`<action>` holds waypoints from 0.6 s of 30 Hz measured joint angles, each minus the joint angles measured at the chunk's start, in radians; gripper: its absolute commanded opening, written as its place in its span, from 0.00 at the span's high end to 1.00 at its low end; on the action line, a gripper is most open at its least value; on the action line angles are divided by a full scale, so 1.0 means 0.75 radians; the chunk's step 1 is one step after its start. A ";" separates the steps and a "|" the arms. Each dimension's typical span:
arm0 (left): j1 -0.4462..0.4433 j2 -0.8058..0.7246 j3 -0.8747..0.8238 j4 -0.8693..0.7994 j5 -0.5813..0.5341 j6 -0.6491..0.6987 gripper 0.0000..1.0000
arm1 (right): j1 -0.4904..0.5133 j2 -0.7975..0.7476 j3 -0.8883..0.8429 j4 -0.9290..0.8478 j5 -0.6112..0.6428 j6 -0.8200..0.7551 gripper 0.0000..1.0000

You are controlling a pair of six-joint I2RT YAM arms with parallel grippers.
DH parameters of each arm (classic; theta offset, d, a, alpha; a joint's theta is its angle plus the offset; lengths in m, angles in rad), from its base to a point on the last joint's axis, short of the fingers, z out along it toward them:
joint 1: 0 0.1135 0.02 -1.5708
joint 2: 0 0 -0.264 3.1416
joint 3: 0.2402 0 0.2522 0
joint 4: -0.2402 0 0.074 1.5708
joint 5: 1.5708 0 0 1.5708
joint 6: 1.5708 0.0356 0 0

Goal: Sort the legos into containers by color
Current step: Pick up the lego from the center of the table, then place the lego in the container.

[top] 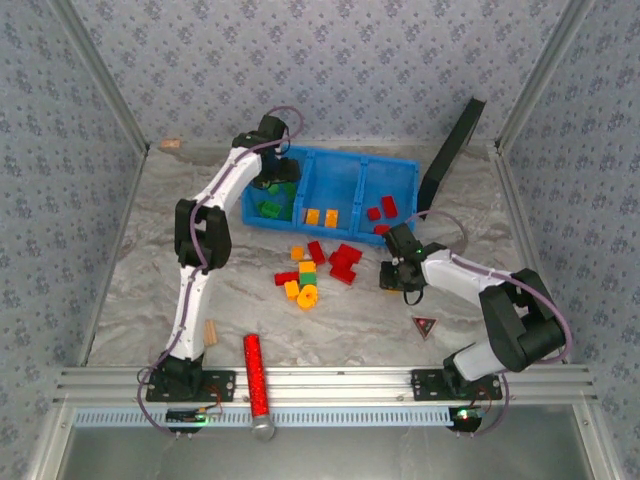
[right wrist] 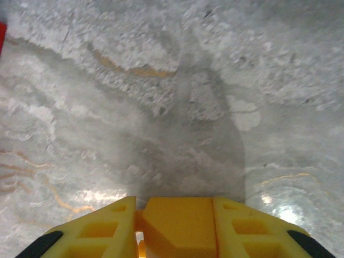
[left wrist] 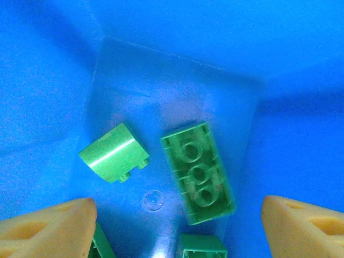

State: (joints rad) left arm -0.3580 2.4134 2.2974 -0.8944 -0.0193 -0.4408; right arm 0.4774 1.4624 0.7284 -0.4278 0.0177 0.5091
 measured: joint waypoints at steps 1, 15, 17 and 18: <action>0.000 -0.002 0.000 0.000 0.001 0.002 0.19 | 0.005 -0.006 0.002 -0.010 -0.005 0.000 0.70; 0.006 -0.332 -0.153 0.117 0.162 0.005 0.18 | 0.005 -0.088 0.625 -0.268 0.021 -0.160 0.70; 0.006 -0.417 -0.206 0.133 0.192 0.006 0.18 | -0.004 -0.014 0.770 -0.267 0.026 -0.212 0.70; 0.006 -0.463 -0.242 0.145 0.203 0.009 0.18 | -0.006 0.033 0.843 -0.263 0.026 -0.238 0.70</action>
State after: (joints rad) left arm -0.3538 2.0663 2.1159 -0.7853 0.1333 -0.4343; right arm 0.4728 1.4868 1.3605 -0.6250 0.0376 0.3309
